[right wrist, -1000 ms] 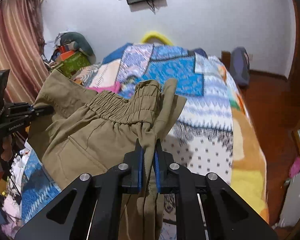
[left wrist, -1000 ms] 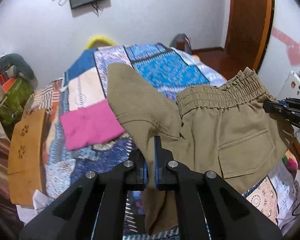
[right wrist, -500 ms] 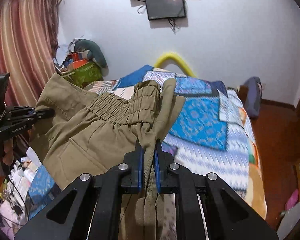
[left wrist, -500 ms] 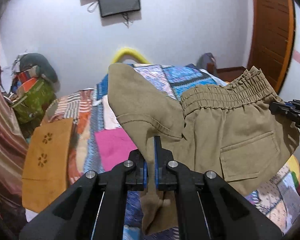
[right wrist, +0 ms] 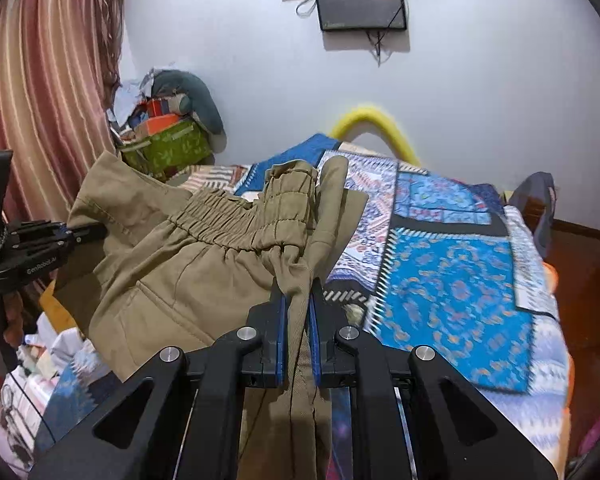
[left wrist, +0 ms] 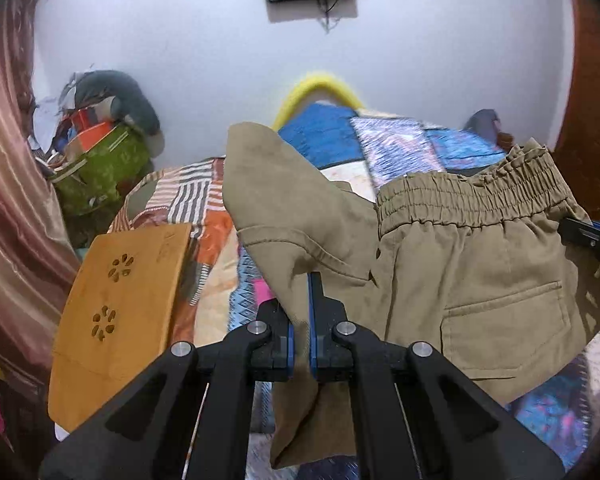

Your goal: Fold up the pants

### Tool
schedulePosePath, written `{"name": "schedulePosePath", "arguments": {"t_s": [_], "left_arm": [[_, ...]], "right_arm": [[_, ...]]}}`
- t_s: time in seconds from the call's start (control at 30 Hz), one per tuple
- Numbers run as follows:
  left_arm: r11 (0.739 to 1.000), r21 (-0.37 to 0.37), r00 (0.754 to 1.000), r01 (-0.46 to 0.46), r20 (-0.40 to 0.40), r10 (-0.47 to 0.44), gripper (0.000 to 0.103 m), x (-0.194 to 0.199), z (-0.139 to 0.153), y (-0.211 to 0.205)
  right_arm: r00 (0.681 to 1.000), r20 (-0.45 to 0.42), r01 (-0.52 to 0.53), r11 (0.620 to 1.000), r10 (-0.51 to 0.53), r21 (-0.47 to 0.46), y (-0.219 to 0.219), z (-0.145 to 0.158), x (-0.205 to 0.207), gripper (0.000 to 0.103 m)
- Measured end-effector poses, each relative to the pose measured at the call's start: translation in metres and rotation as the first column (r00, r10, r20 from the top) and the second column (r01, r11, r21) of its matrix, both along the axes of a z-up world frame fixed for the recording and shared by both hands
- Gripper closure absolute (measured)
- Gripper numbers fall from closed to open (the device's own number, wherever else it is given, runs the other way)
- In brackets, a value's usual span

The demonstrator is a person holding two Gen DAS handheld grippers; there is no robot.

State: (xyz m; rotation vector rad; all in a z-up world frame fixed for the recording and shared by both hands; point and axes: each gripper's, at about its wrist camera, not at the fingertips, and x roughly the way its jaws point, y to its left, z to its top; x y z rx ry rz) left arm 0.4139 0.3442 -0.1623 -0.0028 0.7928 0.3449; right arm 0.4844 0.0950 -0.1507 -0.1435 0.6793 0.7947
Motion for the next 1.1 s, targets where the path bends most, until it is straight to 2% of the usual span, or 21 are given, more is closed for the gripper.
{"name": "schedulePosePath", "arguments": {"t_s": [0.17,0.33,0.43,0.53,0.67,0.7,0.77,0.83,0.97,1.1], "left_arm": [[0.998,-0.066,0.996,-0.023,-0.082,0.017,0.098,0.031,-0.057,0.034],[0.98,-0.191,0.976,-0.064,-0.217,0.022,0.097,0.05,-0.123,0.061],[0.974,-0.207,0.962,-0.095,-0.27,0.036,0.092,0.049,-0.147,0.068],[0.974,-0.186,0.95,-0.126,-0.304,0.065,0.091,0.042,-0.159,0.078],[0.969,-0.194,0.946,-0.15,-0.314,0.084,0.091,0.029,-0.157,0.087],[0.971,-0.188,0.945,-0.148,-0.315,0.083,0.091,0.026,-0.154,0.087],[0.976,-0.161,0.943,-0.144,-0.32,0.086,0.091,0.02,-0.148,0.084],[0.979,-0.151,0.946,-0.134,-0.312,0.082,0.091,0.009,-0.136,0.081],[0.981,-0.154,0.964,-0.114,-0.256,0.072,0.091,-0.014,-0.098,0.067],[0.989,-0.134,0.984,-0.064,-0.171,0.04,0.091,-0.045,-0.039,0.04]], "right_arm": [[0.999,-0.049,-0.009,0.998,0.006,-0.062,0.035,-0.039,0.025,0.094],[0.991,-0.133,-0.026,0.985,0.003,-0.168,0.048,-0.087,0.039,0.094],[0.984,-0.179,-0.036,0.972,-0.006,-0.232,0.051,-0.107,0.043,0.094],[0.976,-0.217,-0.037,0.974,-0.013,-0.224,0.047,-0.109,0.048,0.092],[0.983,-0.183,-0.043,0.96,-0.009,-0.277,0.047,-0.108,0.045,0.087],[0.983,-0.182,-0.043,0.958,-0.01,-0.284,0.045,-0.107,0.044,0.086],[0.984,-0.177,-0.034,0.956,-0.019,-0.291,0.04,-0.102,0.04,0.078],[0.988,-0.155,-0.024,0.952,-0.025,-0.307,0.034,-0.093,0.034,0.077],[0.99,-0.139,-0.019,0.957,-0.023,-0.29,0.022,-0.069,0.024,0.077],[0.993,-0.116,-0.019,0.975,-0.007,-0.223,0.006,-0.028,-0.002,0.077]]}}
